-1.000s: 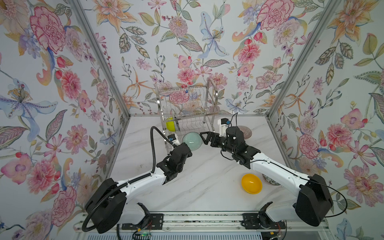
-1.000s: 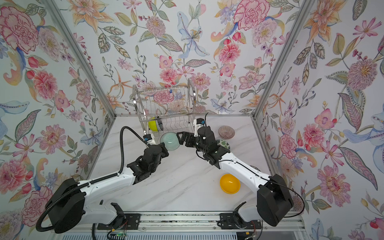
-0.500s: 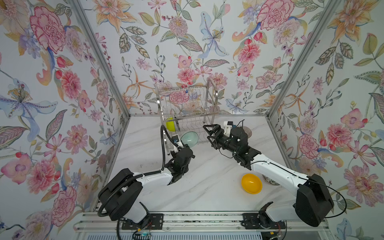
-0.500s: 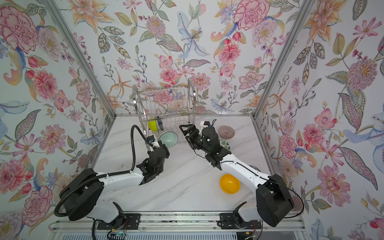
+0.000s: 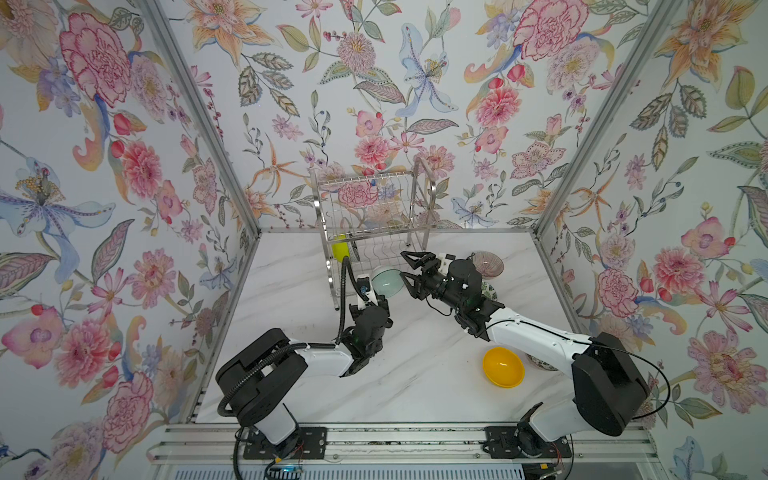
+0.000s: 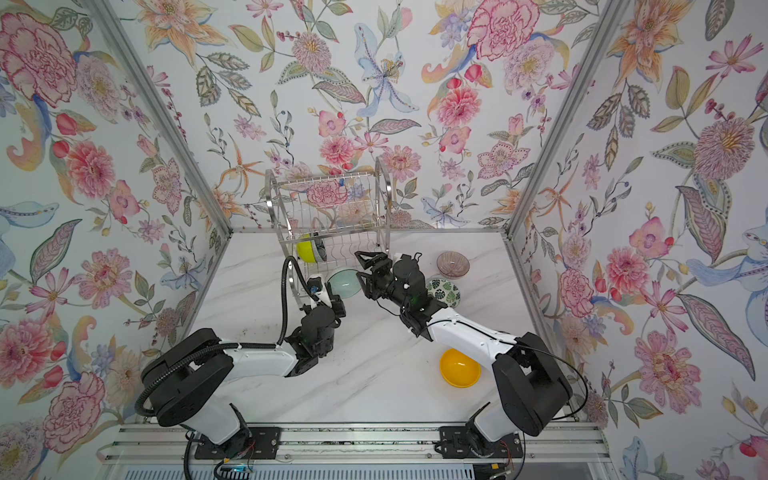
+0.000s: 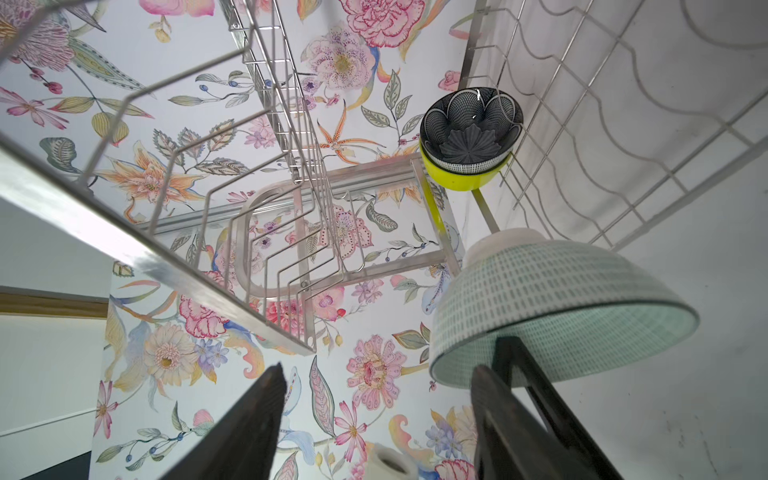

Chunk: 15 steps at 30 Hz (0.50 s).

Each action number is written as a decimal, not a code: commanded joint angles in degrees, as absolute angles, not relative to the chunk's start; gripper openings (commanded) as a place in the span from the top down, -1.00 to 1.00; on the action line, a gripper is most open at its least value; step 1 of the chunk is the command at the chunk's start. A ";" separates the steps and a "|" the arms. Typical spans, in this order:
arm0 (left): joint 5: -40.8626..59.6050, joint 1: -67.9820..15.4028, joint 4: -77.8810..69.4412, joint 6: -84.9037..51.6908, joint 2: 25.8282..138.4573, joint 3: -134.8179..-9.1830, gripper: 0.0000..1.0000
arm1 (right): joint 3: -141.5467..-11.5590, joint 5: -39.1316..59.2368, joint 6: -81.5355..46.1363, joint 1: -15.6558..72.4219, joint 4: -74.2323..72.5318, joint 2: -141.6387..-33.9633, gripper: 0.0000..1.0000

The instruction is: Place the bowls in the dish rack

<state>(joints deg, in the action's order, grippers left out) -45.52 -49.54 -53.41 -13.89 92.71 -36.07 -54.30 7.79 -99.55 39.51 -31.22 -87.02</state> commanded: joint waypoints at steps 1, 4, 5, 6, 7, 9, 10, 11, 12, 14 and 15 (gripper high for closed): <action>-47.64 -49.95 -61.46 -11.11 92.81 -35.95 1.00 | -54.86 6.29 -103.85 40.63 -34.11 -88.51 -0.38; -46.74 -50.01 -62.71 -10.11 92.79 -35.43 1.00 | -55.41 5.39 -104.65 41.30 -34.77 -89.69 -0.35; -46.55 -50.01 -63.00 -10.04 92.79 -35.25 1.00 | -55.83 5.28 -104.74 41.37 -34.82 -90.14 -0.33; -46.46 -50.01 -63.32 -9.93 92.73 -35.08 1.00 | -56.19 5.21 -105.10 41.48 -35.13 -90.81 -0.30; -46.31 -50.05 -63.65 -9.80 92.60 -34.82 1.00 | -56.64 5.14 -105.43 41.45 -35.84 -91.57 -0.26; -45.99 -50.09 -64.32 -9.37 92.62 -34.33 1.00 | -57.57 5.43 -106.56 41.57 -37.64 -93.39 -0.14; -45.87 -50.09 -64.52 -9.16 92.63 -34.13 1.00 | -58.18 5.61 -107.16 41.63 -38.36 -94.43 -0.06; -45.79 -50.10 -64.77 -9.00 92.56 -34.00 1.00 | -58.66 5.63 -107.46 41.74 -38.70 -95.29 0.00; -45.64 -50.18 -64.91 -8.76 92.55 -33.88 1.00 | -59.28 5.48 -107.70 41.82 -38.84 -96.02 0.07; -45.51 -50.26 -65.52 -8.19 92.47 -33.59 1.00 | -60.38 4.93 -107.58 41.96 -38.65 -97.04 0.15; -45.52 -50.29 -65.71 -8.04 92.42 -33.41 1.00 | -61.08 4.80 -107.45 42.01 -38.28 -97.57 0.19</action>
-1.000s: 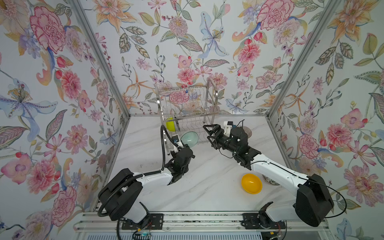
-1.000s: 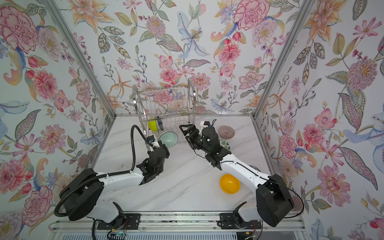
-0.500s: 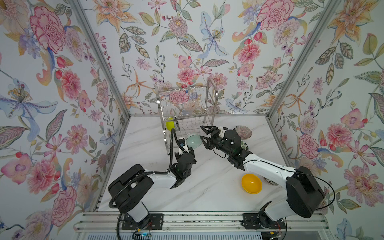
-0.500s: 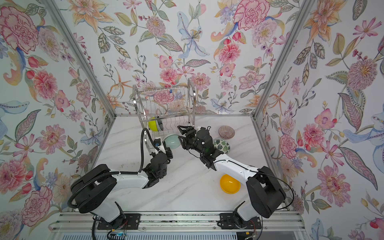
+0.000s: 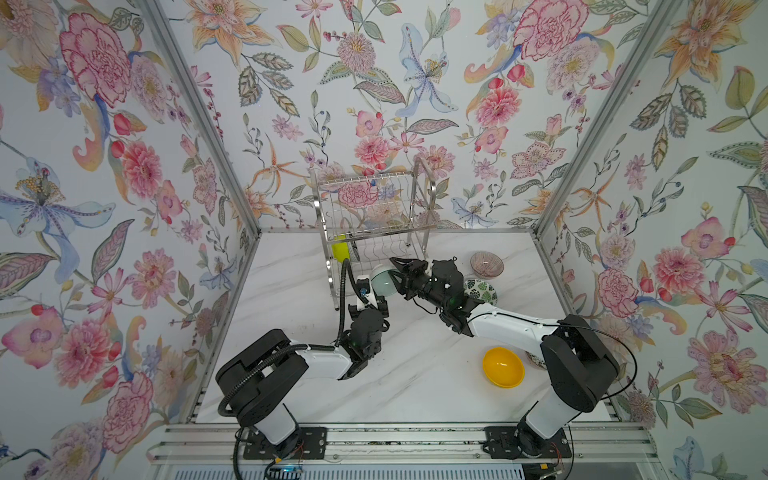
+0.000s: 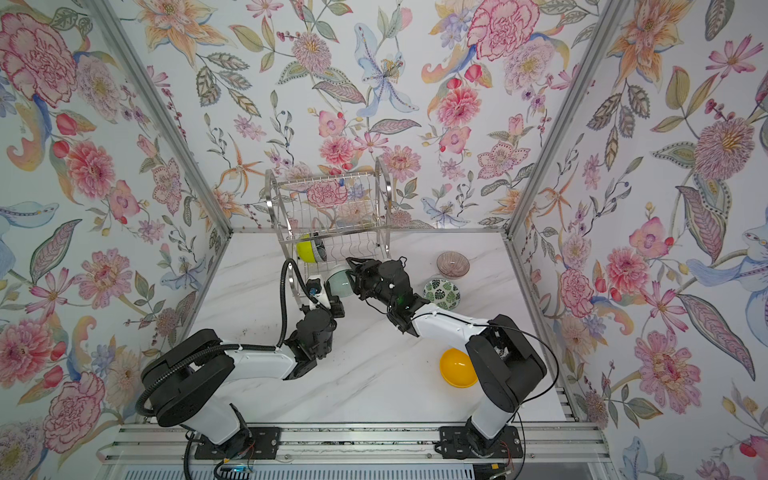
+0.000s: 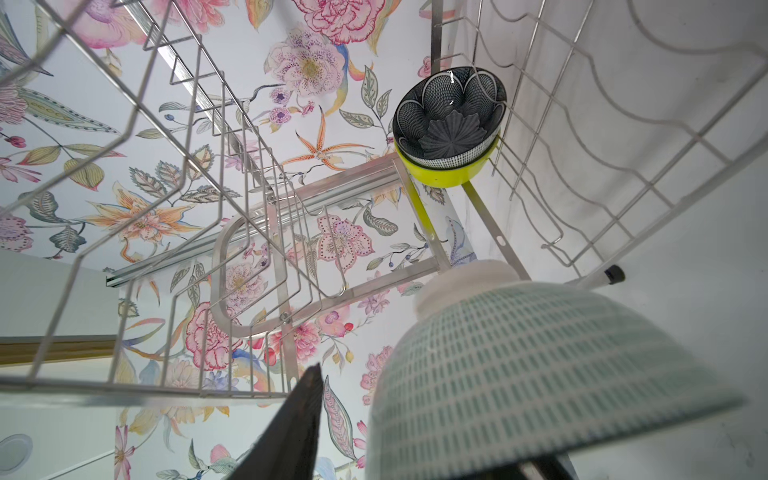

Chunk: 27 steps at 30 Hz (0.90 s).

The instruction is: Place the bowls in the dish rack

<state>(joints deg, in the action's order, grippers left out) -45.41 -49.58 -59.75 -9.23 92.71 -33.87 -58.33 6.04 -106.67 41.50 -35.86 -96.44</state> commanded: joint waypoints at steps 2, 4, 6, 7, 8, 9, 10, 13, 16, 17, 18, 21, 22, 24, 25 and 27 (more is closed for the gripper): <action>-45.43 -50.34 -66.05 -7.70 92.37 -33.12 1.00 | -62.16 4.79 -107.39 42.09 -37.97 -98.55 0.30; -45.43 -50.44 -66.14 -7.26 92.13 -32.87 1.00 | -62.96 4.73 -107.38 42.14 -37.97 -99.42 0.43; -45.24 -50.38 -66.06 -6.94 91.77 -32.54 1.00 | -63.59 4.67 -107.07 42.28 -38.10 -100.07 0.63; -45.23 -50.45 -65.80 -6.94 91.45 -32.40 1.00 | -63.71 4.53 -106.81 42.32 -38.10 -100.17 0.72; -45.28 -50.42 -65.23 -7.15 91.04 -32.35 1.00 | -63.66 4.13 -106.27 42.29 -37.91 -100.19 0.82; -45.39 -50.45 -64.45 -7.65 90.41 -32.16 0.94 | -63.56 3.76 -105.64 42.35 -37.65 -100.04 0.90; -45.09 -50.45 -63.69 -8.06 90.09 -32.08 0.84 | -63.38 3.49 -105.13 42.35 -37.55 -99.88 0.96; -42.58 -50.45 -59.41 -10.78 86.30 -31.73 0.25 | -62.58 4.12 -102.89 41.82 -38.91 -99.74 1.00; -39.53 -50.45 -51.11 -15.87 82.79 -31.90 -0.29 | -60.47 5.95 -102.31 40.87 -44.54 -100.86 1.00; -38.81 -50.43 -47.70 -17.93 81.61 -32.17 -0.46 | -59.76 6.93 -102.10 40.53 -46.88 -101.44 1.00; -37.82 -50.45 -44.66 -19.24 80.55 -32.52 -0.54 | -59.28 8.15 -101.67 40.09 -48.28 -101.98 1.00; -35.03 -50.38 -37.68 -22.58 78.01 -33.48 -0.85 | -58.39 10.92 -98.18 39.00 -48.16 -101.88 1.00; -34.69 -50.45 -35.51 -23.71 77.30 -33.85 -0.90 | -58.40 11.63 -96.96 38.77 -47.43 -101.78 1.00; -33.34 -50.37 -31.35 -27.15 75.77 -34.36 -0.98 | -58.79 13.36 -93.86 38.08 -45.15 -101.00 1.00; -32.50 -50.36 -29.89 -28.06 75.10 -34.46 -0.98 | -58.72 13.72 -92.36 37.70 -44.19 -100.54 1.00; -30.80 -50.26 -26.43 -31.55 73.74 -34.69 -0.98 | -57.71 13.39 -89.65 36.62 -42.39 -99.43 1.00</action>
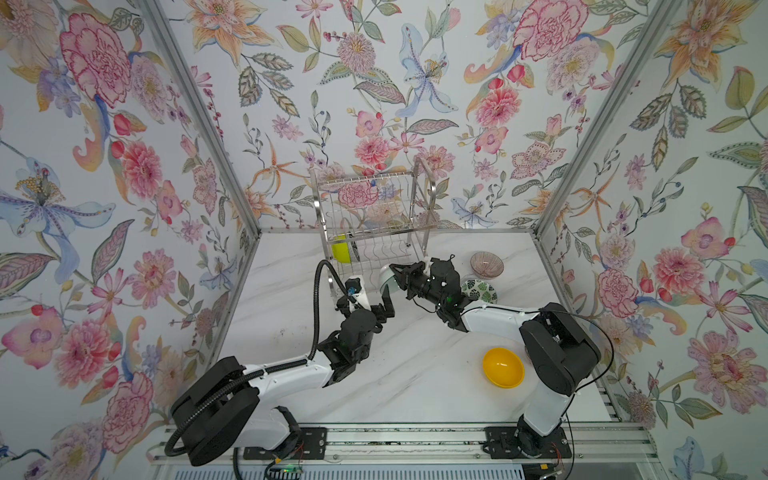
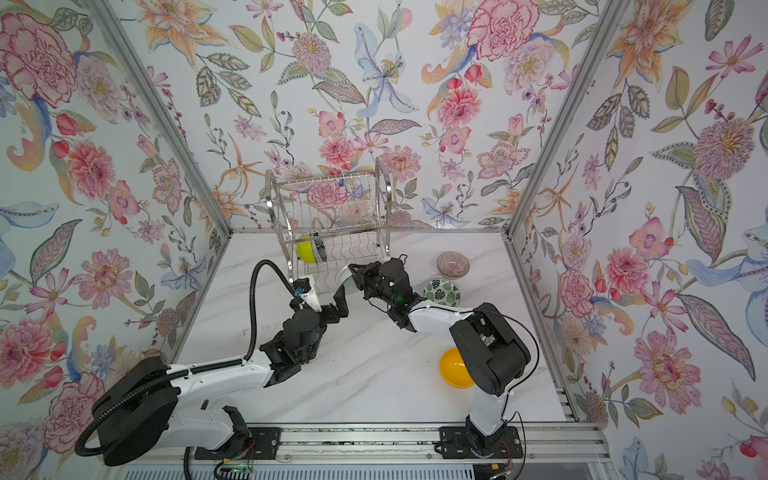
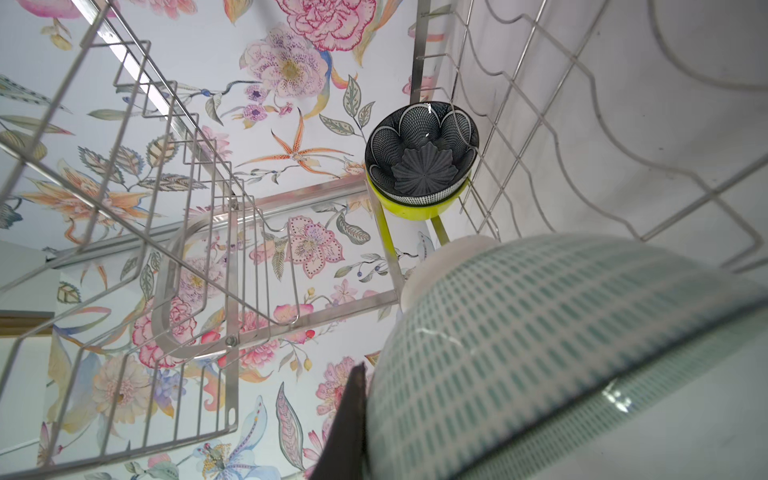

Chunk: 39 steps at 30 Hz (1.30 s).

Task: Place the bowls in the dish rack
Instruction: 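Lower the pale green bowl into the rack beside the lime-green bowl with the right gripper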

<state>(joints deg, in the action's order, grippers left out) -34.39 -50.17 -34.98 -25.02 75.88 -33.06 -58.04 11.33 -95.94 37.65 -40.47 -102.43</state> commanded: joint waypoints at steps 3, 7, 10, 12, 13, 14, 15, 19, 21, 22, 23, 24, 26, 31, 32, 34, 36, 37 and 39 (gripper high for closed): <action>-28.20 -49.71 -21.21 -36.31 71.70 -35.12 -0.98 | -57.26 12.34 -85.27 35.86 -41.05 -98.61 1.00; -25.11 -48.64 -14.97 -40.26 68.01 -35.91 -0.98 | -59.93 12.00 -79.75 36.24 -37.34 -99.26 1.00; -20.99 -46.55 -9.85 -43.68 66.65 -37.04 -0.98 | -60.99 11.32 -77.51 36.83 -34.86 -99.96 1.00; -19.17 -45.64 -6.39 -45.14 66.40 -38.52 -0.98 | -61.92 11.97 -76.46 37.13 -33.11 -100.76 1.00; -18.25 -45.30 -5.36 -45.39 66.34 -39.10 -0.98 | -62.28 12.17 -75.86 37.34 -32.34 -101.06 1.00; -17.22 -44.81 -3.89 -45.85 66.20 -40.09 -0.98 | -62.55 12.59 -75.36 37.28 -31.75 -101.30 1.00; -16.45 -44.36 -2.59 -46.16 66.03 -40.85 -0.98 | -62.58 13.24 -74.88 37.36 -31.71 -101.51 1.00; -12.51 -42.67 -4.42 -45.54 65.13 -40.92 -0.98 | -62.20 14.80 -71.36 37.44 -31.32 -101.20 1.00; -9.54 -41.41 -5.41 -45.99 65.20 -40.72 -0.98 | -61.86 15.45 -69.68 37.18 -30.21 -101.12 1.00; -8.17 -40.90 -5.63 -45.74 65.23 -40.78 -0.98 | -61.37 16.27 -69.33 36.99 -31.32 -101.23 1.00; -7.31 -40.63 -5.52 -45.18 65.06 -40.97 -0.98 | -61.55 17.60 -68.59 36.75 -31.99 -101.58 1.00; -6.78 -40.46 -5.05 -44.78 64.90 -41.19 -0.98 | -62.14 18.56 -67.71 36.54 -31.25 -101.94 1.00; -5.92 -39.92 -4.42 -43.81 63.77 -41.27 -0.98 | -63.30 20.76 -65.50 36.05 -31.36 -102.83 1.00; -5.95 -37.75 -3.90 -42.45 58.26 -40.05 -0.98 | -67.21 23.33 -57.78 35.46 -27.74 -104.04 1.00; -5.54 -36.85 -4.10 -42.50 57.21 -39.69 -0.98 | -67.60 23.55 -56.66 35.29 -27.75 -104.38 1.00; -4.88 -35.32 -4.02 -42.33 55.69 -39.19 -0.98 | -69.47 25.76 -55.20 34.98 -27.68 -106.00 1.00; -4.49 -33.96 -4.63 -42.71 54.86 -38.53 -0.98 | -71.13 27.59 -54.86 34.76 -28.90 -107.73 1.00; -3.86 -33.46 -5.40 -42.82 54.67 -38.03 -0.98 | -71.64 28.29 -54.92 34.73 -30.00 -108.45 1.00; -2.76 -33.03 -6.47 -42.89 54.76 -37.58 -0.98 | -73.22 29.48 -53.96 34.62 -30.42 -109.86 1.00</action>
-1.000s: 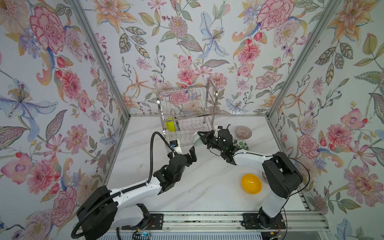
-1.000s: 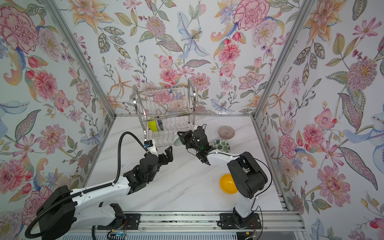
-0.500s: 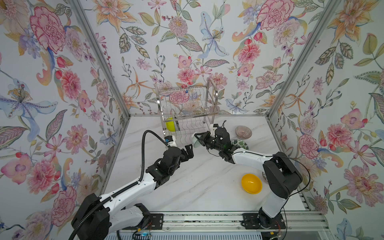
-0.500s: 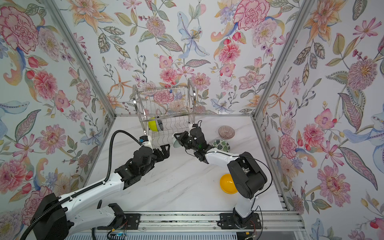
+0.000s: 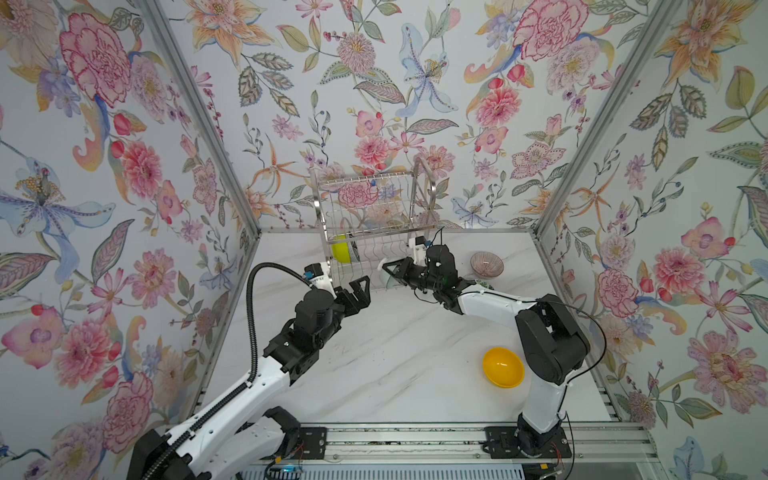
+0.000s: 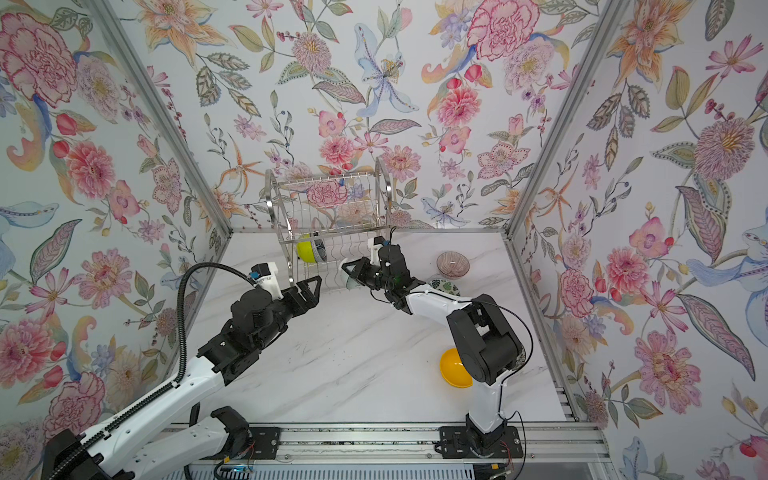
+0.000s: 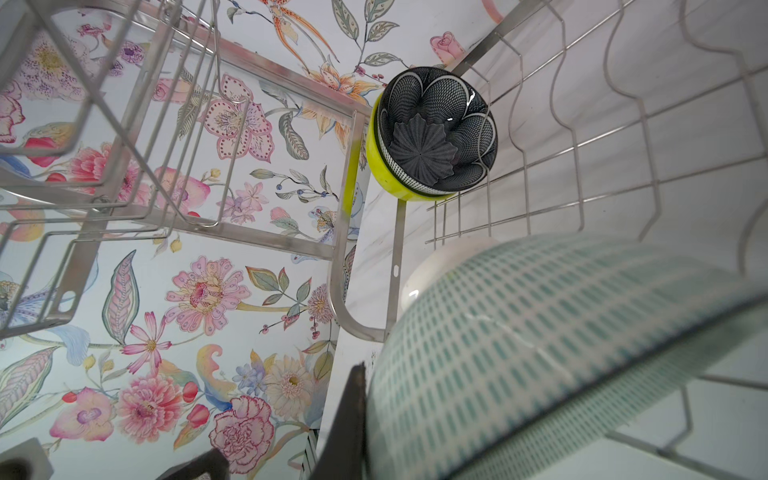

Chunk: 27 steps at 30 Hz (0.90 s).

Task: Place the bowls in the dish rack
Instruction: 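Lower the pale green bowl into the rack beside the lime-green bowl with the right gripper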

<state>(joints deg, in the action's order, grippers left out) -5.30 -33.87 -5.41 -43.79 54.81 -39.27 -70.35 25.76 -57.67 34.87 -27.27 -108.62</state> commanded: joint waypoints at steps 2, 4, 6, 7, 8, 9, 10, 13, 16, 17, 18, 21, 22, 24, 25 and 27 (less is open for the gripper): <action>-1.56 -32.54 -7.47 -43.21 55.46 -37.19 -0.98 | -74.54 29.97 -52.67 34.61 -30.85 -110.88 1.00; -0.24 -31.88 -9.09 -44.04 56.17 -36.41 -0.98 | -75.42 30.02 -51.34 34.52 -31.11 -111.55 1.00; 1.32 -31.23 -11.44 -44.79 56.85 -35.35 -0.98 | -75.92 30.43 -50.97 34.24 -32.63 -112.26 1.00; 2.23 -30.92 -13.00 -45.23 57.18 -34.63 -0.98 | -76.22 30.89 -51.02 34.19 -33.76 -112.83 1.00; 2.79 -30.50 -14.15 -45.75 57.35 -33.97 -0.98 | -76.71 31.54 -50.81 34.07 -34.79 -113.44 1.00; 3.11 -30.22 -14.80 -46.01 57.47 -33.52 -0.98 | -77.39 32.03 -50.65 33.98 -35.05 -114.07 1.00; 3.55 -29.62 -15.57 -46.22 57.61 -33.08 -0.98 | -78.12 32.48 -50.39 33.93 -35.72 -114.78 1.00; 5.12 -27.81 -17.10 -46.60 58.39 -32.22 -0.98 | -79.71 32.97 -49.95 33.95 -38.06 -116.64 1.00; 7.11 -26.49 -18.20 -46.49 59.94 -32.12 -0.98 | -81.45 32.87 -48.96 33.71 -39.06 -118.54 1.00; 7.65 -26.10 -18.68 -46.57 60.42 -32.08 -0.98 | -81.86 32.92 -48.96 33.62 -40.04 -119.10 1.00; 8.02 -25.92 -19.23 -46.58 60.81 -32.00 -0.98 | -82.37 33.16 -49.08 33.54 -40.90 -119.69 1.00; 8.69 -25.51 -20.87 -46.28 61.91 -31.55 -0.98 | -84.69 34.27 -49.30 33.23 -42.33 -121.81 1.00; 8.78 -25.43 -21.25 -45.98 62.19 -31.52 -0.98 | -85.51 34.27 -49.60 33.10 -42.55 -122.58 1.00; 8.95 -25.24 -22.16 -45.55 62.71 -31.39 -0.98 | -87.34 34.42 -50.05 32.83 -42.88 -124.19 1.00; 8.97 -25.11 -22.69 -45.40 62.99 -31.16 -0.98 | -88.03 34.54 -50.42 32.78 -43.29 -125.03 1.00; 9.32 -25.01 -23.41 -45.26 63.49 -31.11 -0.98 | -89.62 34.87 -50.71 32.37 -43.92 -126.37 1.00</action>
<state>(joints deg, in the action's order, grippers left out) 7.62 -25.76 -20.34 -46.35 62.76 -31.86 -85.86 33.43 -51.00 32.91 -37.39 -125.47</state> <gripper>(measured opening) 0.989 0.088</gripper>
